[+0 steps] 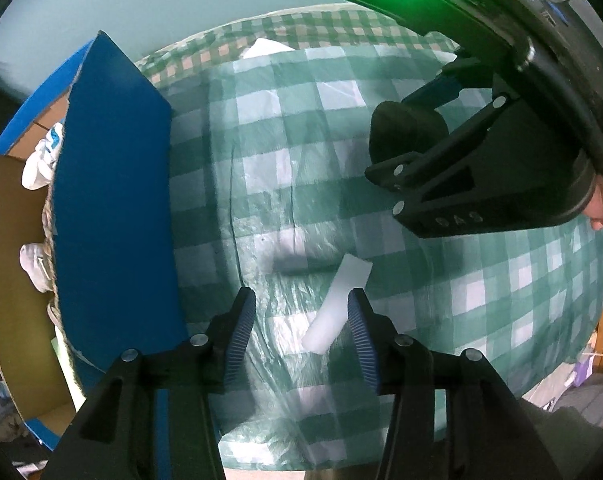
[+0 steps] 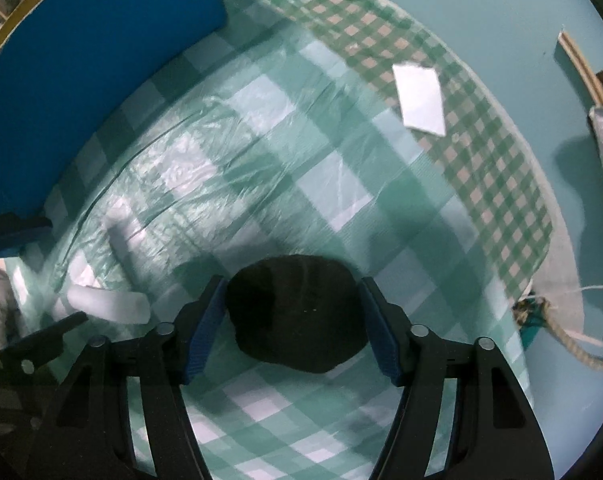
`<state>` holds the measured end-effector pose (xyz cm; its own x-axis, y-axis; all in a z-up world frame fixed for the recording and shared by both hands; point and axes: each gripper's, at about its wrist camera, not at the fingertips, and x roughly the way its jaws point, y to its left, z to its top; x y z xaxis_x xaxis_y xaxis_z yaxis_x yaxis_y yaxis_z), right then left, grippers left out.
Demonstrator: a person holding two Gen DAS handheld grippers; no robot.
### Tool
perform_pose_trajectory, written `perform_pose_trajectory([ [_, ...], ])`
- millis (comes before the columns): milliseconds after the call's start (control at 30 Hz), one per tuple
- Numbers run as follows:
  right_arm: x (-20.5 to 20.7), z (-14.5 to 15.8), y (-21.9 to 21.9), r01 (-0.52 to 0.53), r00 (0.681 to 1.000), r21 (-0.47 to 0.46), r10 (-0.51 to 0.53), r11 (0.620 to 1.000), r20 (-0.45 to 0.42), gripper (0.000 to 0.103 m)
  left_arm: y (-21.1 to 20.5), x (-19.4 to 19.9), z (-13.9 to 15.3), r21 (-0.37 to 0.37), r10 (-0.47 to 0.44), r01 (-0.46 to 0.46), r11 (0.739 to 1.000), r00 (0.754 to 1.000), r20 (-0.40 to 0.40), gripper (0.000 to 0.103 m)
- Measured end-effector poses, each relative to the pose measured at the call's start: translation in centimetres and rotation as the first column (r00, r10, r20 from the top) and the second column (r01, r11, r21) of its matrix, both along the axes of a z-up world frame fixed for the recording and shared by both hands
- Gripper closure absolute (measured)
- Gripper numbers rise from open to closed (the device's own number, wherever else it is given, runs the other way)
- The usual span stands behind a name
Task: Organize soft objects
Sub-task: 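Grasp the black knit beanie with the right tool while the left tool grasps the white tube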
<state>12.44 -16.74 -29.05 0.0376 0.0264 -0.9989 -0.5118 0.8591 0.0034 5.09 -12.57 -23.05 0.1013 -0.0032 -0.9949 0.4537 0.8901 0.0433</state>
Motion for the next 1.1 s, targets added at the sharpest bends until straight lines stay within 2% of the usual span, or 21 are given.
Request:
perform_pose_trajectory([
  [233,-1.1,0.0,-0.4,0.052,0.999,0.009,-0.052,0.999,-0.012,0.054,0.2,-0.4,-0.6,-0.028,-0.010,0.009,1.000,1.000,-0.023,0.043],
  [400,-2.2,0.3,-1.7,0.131,0.991,0.022,-0.131,0.991,-0.031,0.063,-0.3,-0.7,-1.1,-0.029,-0.033,0.032,0.999,0.999,-0.030,0.043],
  [600,-4.3,0.7,-4.7,0.308,0.951,0.071,-0.303,0.949,-0.066,0.065,-1.3,-1.5,-1.8,-0.021,-0.063,0.062,0.998,0.997,-0.040,0.043],
  [767,-6.8,1.0,-6.1,0.364,0.931,0.090,-0.359,0.927,-0.065,0.065,-1.7,-1.6,-2.9,0.001,-0.072,0.073,0.997,0.996,-0.044,0.043],
  [800,-7.4,1.2,-6.4,0.382,0.924,0.097,-0.377,0.919,-0.066,0.065,-1.8,-1.6,-3.1,0.006,-0.072,0.072,0.997,0.996,-0.049,0.046],
  [933,-9.1,1.7,-7.5,0.429,0.903,0.118,-0.423,0.896,-0.071,0.065,-2.1,-1.5,-3.6,0.018,-0.080,0.081,0.997,0.996,-0.049,0.070],
  [1000,-9.7,2.0,-7.7,0.444,0.896,0.124,-0.439,0.887,-0.069,0.065,-2.2,-1.6,-3.9,0.027,-0.088,0.089,0.996,0.995,-0.050,0.072],
  [1100,-10.4,2.5,-8.1,0.466,0.885,0.134,-0.462,0.875,-0.064,0.065,-2.1,-1.6,-3.9,0.028,-0.085,0.086,0.996,0.995,-0.043,0.081],
])
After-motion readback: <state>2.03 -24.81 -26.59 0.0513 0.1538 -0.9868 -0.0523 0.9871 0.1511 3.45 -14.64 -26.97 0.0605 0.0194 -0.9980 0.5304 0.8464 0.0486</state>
